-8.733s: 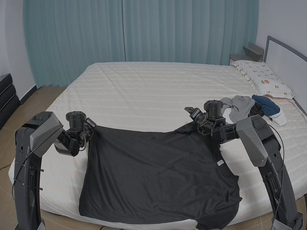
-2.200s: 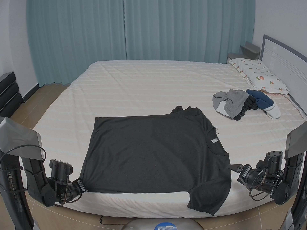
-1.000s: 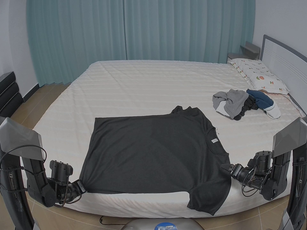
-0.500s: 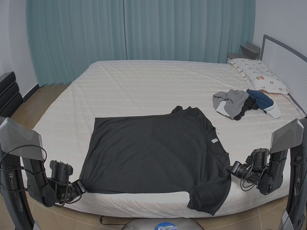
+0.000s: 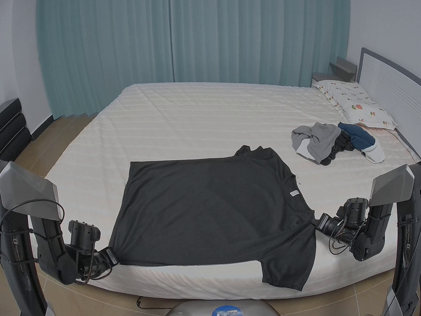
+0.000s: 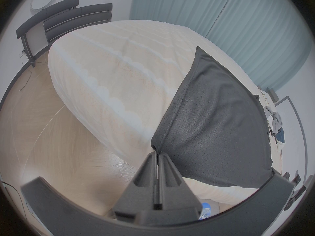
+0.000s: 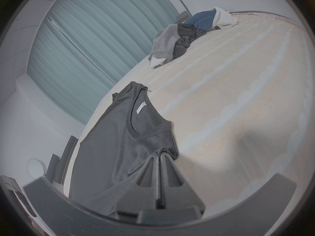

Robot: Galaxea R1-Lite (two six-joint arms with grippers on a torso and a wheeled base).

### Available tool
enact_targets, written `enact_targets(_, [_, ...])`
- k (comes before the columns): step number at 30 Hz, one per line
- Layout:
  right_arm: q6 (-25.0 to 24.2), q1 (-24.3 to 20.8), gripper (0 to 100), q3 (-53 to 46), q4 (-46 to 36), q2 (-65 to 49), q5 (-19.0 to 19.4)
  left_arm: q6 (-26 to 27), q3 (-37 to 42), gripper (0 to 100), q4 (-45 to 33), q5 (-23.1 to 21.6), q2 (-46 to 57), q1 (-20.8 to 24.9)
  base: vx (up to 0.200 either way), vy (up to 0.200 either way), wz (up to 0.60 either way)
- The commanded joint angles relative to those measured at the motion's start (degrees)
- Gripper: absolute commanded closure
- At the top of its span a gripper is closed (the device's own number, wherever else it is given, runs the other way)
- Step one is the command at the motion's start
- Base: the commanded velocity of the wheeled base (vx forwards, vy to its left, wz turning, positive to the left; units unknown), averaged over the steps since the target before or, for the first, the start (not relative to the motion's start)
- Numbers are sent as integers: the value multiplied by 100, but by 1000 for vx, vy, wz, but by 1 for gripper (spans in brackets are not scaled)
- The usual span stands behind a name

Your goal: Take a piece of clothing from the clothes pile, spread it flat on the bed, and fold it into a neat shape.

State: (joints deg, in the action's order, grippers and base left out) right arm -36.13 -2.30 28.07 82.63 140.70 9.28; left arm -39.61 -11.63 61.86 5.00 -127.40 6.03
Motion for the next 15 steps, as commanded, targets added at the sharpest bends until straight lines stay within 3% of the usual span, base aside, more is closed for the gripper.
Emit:
enact_targets(1, [1, -7, 100, 242, -98, 27, 13, -3, -6, 100, 2, 1, -13, 3, 0, 0, 0])
enact_targets(3, [-8, -7, 100, 330, -124, 36, 13, -12, -6, 100, 2, -8, -21, 3, 0, 0, 0])
enact_targets(4, [1, 2, 0, 401, -186, 45, 13, -12, -6, 100, 2, -8, -21, 3, 0, 0, 0])
enact_targets(13, [1, 107, 0, 110, -194, -254, 92, -30, -6, 100, 2, -8, -21, -6, 0, 0, 0])
enact_targets(15, [10, 169, 0, -109, -194, -465, 294, -30, -6, 100, 2, -8, -13, -6, 0, 0, 0])
